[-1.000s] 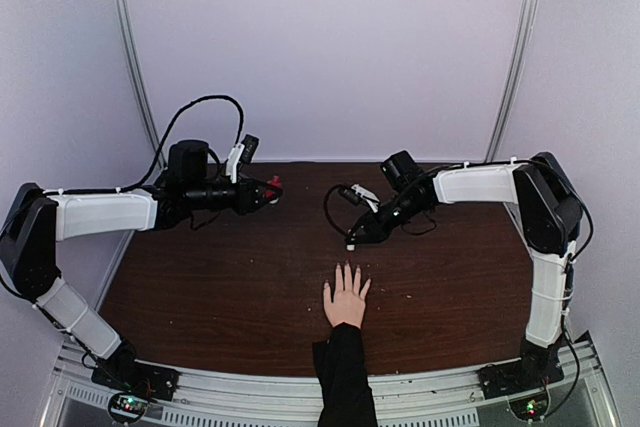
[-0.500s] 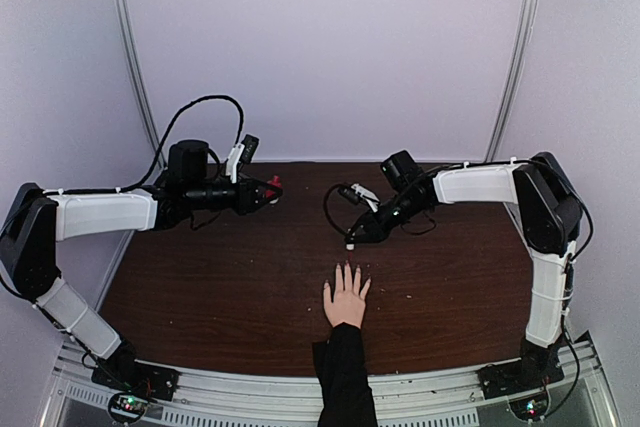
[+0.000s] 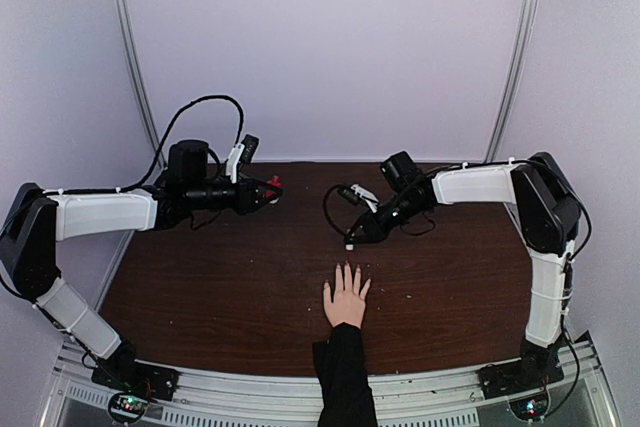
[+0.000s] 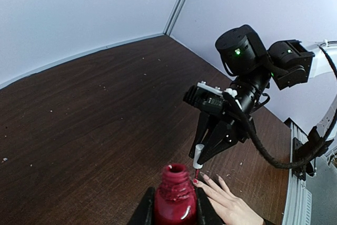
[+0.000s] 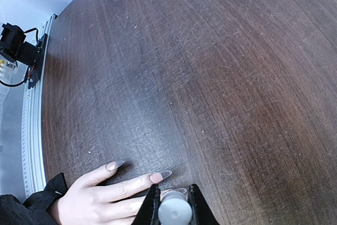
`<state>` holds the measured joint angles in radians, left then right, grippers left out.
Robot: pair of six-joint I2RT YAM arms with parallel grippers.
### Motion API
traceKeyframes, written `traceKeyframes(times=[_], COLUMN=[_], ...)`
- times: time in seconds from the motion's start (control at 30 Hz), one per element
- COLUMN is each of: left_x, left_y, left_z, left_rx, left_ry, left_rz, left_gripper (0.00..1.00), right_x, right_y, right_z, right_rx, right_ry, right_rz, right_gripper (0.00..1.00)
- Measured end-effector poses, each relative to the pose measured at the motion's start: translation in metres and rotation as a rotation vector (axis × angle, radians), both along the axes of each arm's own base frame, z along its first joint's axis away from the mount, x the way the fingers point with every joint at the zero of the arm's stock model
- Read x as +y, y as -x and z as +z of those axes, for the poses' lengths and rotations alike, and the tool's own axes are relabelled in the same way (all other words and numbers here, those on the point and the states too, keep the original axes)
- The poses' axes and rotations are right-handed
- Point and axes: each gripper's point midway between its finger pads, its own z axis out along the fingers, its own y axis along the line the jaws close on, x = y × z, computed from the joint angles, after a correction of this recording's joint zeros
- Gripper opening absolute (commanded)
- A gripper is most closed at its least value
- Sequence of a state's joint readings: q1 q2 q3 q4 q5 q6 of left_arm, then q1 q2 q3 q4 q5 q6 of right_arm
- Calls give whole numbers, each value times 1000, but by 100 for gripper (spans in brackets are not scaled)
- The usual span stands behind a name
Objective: Paint the nails
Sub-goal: Paint the hand on the nail.
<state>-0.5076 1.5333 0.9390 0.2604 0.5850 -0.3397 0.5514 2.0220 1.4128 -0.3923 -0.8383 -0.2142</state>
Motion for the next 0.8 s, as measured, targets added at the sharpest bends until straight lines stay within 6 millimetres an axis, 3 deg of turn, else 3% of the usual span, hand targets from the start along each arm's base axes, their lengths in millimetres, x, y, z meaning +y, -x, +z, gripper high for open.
traceKeyframes(times=[0.8], left_x=[0], left_y=[0], left_z=[0], left_rx=[0], left_ry=[0], left_rz=[0], left_gripper=[0], right_x=[2], right_y=[2], right_z=[-5], right_rx=[17], right_ry=[-3], right_rz=[9], right_gripper=[0])
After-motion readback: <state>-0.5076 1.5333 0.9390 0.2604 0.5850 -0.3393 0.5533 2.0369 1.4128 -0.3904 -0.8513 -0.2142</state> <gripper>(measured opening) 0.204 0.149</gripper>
